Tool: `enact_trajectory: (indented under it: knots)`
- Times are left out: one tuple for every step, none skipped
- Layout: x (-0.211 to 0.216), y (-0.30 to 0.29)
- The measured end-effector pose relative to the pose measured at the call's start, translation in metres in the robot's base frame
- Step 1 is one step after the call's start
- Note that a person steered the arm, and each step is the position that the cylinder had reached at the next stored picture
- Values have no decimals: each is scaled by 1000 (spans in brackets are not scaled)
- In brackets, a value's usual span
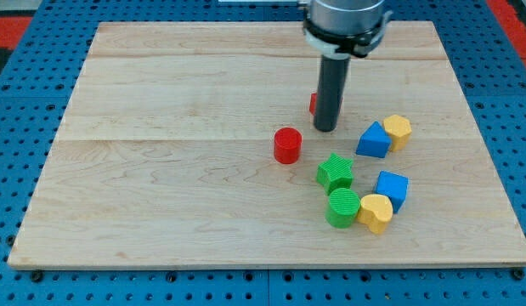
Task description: Move the red circle bottom left to the red star
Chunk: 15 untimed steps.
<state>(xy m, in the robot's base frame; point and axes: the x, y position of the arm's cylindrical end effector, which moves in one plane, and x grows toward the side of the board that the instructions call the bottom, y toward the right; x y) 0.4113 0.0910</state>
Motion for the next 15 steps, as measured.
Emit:
enact_trajectory:
  knots:
    - [-23,0]
    - [-3,-66]
    - [19,-148]
    - [63,-91]
    - [64,-55]
    - [36,-1]
    - [45,38]
    - [53,59]
    - [2,48]
    - [-19,6]
    - [-2,11]
    - [-37,73]
    - [-21,142]
    - [12,90]
    - [34,22]
